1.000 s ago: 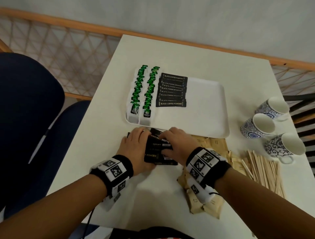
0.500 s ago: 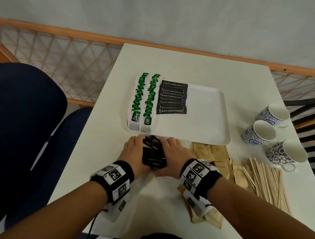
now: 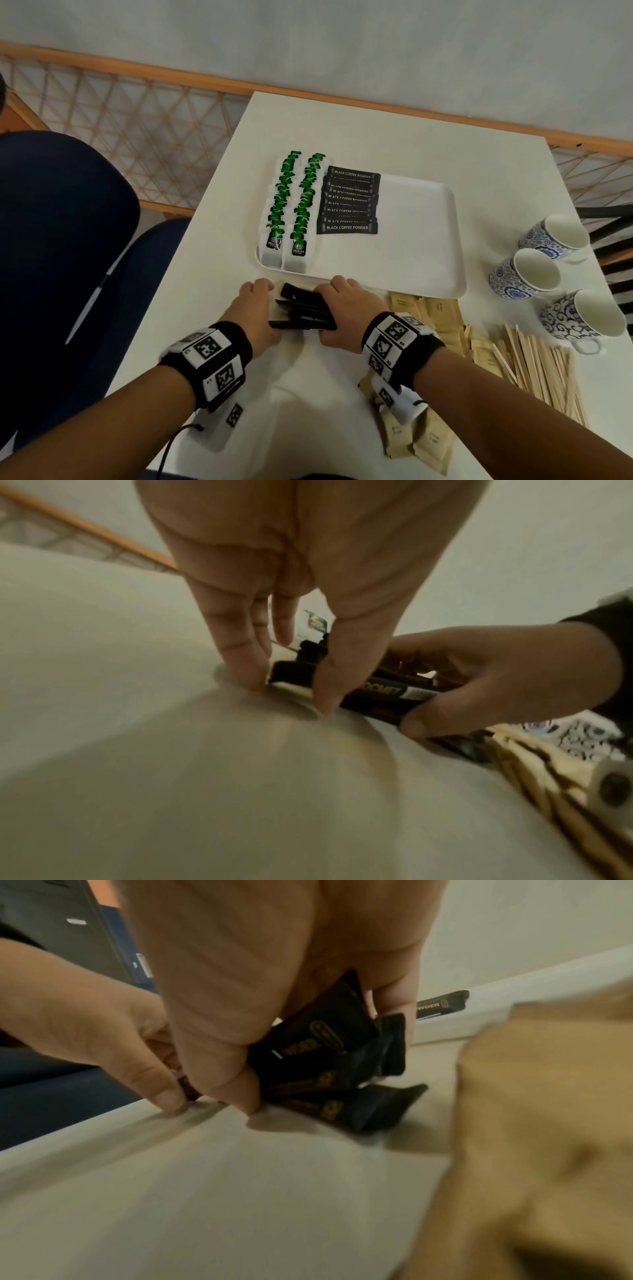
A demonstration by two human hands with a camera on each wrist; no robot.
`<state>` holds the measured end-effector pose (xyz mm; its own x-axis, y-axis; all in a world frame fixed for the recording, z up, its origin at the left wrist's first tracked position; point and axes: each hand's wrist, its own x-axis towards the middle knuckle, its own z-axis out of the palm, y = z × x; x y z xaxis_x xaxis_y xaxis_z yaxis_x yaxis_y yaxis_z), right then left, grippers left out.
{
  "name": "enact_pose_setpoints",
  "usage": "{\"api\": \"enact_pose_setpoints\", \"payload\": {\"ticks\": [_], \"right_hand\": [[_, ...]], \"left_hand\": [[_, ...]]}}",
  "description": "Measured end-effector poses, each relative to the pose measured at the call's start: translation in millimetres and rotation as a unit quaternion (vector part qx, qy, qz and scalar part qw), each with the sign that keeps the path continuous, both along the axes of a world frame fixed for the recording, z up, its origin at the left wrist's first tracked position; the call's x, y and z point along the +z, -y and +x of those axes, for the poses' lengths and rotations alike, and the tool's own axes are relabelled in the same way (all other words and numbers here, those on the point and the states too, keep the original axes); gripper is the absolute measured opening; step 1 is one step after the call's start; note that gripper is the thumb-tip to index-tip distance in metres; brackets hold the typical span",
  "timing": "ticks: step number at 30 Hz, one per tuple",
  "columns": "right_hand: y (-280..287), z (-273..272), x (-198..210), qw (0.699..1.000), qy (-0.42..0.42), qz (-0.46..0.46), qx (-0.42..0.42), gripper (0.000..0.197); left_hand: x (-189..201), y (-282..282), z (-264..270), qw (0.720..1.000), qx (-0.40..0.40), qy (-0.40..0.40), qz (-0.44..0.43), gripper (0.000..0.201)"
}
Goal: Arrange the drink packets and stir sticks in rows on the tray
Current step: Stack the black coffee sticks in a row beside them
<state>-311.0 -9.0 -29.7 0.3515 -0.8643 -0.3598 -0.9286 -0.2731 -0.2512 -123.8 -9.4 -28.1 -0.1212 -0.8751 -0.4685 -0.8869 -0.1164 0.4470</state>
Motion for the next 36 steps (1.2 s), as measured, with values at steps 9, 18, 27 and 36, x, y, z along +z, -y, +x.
{"api": "enact_pose_setpoints", "payload": {"ticks": [9, 18, 27, 36], "right_hand": [[11.5, 4.6, 4.5, 0.999, -0.041, -0.001, 0.003, 0.038], [36.4, -17.1, 43.1, 0.973, 0.149, 0.098, -0.145, 0.021], [55.4, -6.6, 69.3, 0.909, 0.345, 0.202, -0.118, 0.023], [60.4, -30.0, 55.6, 0.887, 0.362, 0.204, -0.2, 0.036]], "left_hand": [[-15.8, 6.6, -23.5, 0.984, 0.076, -0.16, -0.006, 0.042], [18.9, 25.7, 2.1, 0.983, 0.067, -0.162, 0.052, 0.055], [43.5, 47.1, -58.6, 0.857, 0.135, -0.488, 0.097, 0.028], [47.9, 72.3, -66.2, 0.749, 0.265, -0.585, 0.161, 0.021]]}}
